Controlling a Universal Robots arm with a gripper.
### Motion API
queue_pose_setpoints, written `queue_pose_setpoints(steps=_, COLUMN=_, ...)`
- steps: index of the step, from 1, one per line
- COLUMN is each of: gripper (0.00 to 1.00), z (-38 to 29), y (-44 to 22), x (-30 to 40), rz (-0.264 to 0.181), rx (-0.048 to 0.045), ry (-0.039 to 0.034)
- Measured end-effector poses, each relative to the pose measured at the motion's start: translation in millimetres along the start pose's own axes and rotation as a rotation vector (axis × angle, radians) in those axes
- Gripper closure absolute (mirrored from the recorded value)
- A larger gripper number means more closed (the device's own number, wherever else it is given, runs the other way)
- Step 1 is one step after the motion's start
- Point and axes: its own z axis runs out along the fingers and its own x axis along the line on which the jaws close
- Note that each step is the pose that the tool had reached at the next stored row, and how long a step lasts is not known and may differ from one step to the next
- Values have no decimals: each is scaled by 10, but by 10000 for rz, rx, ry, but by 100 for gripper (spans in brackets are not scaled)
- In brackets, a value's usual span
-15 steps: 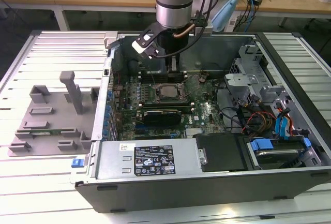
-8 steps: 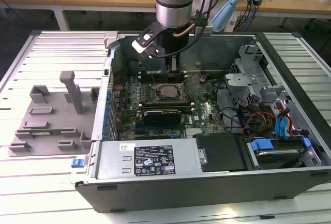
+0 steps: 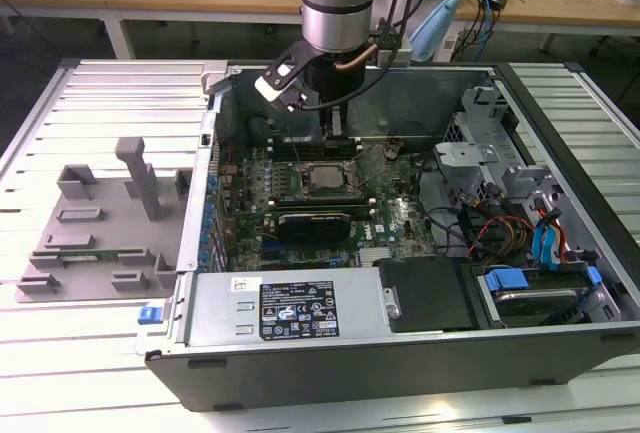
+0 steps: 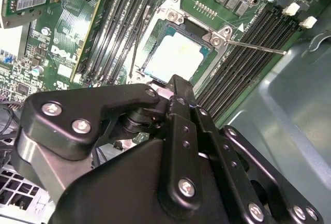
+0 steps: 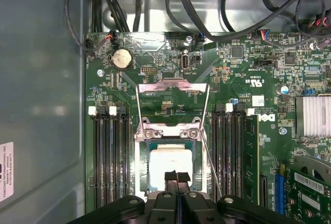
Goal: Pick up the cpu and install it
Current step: 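Close the cpu cover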
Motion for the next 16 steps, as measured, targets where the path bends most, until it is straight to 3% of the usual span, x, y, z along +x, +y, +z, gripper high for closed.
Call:
queue_pose_setpoints(steps=8, gripper=89, z=-22, y=1, x=0, rz=0, rx=0, ry=9)
queue_pose_setpoints(steps=12, gripper=89, z=-126, y=6, x=-1, rz=0, rx=-1, ry=11)
queue_pose_setpoints(steps=16, gripper=89, z=-124, y=82, x=-1, rz=0, rx=0, ry=9)
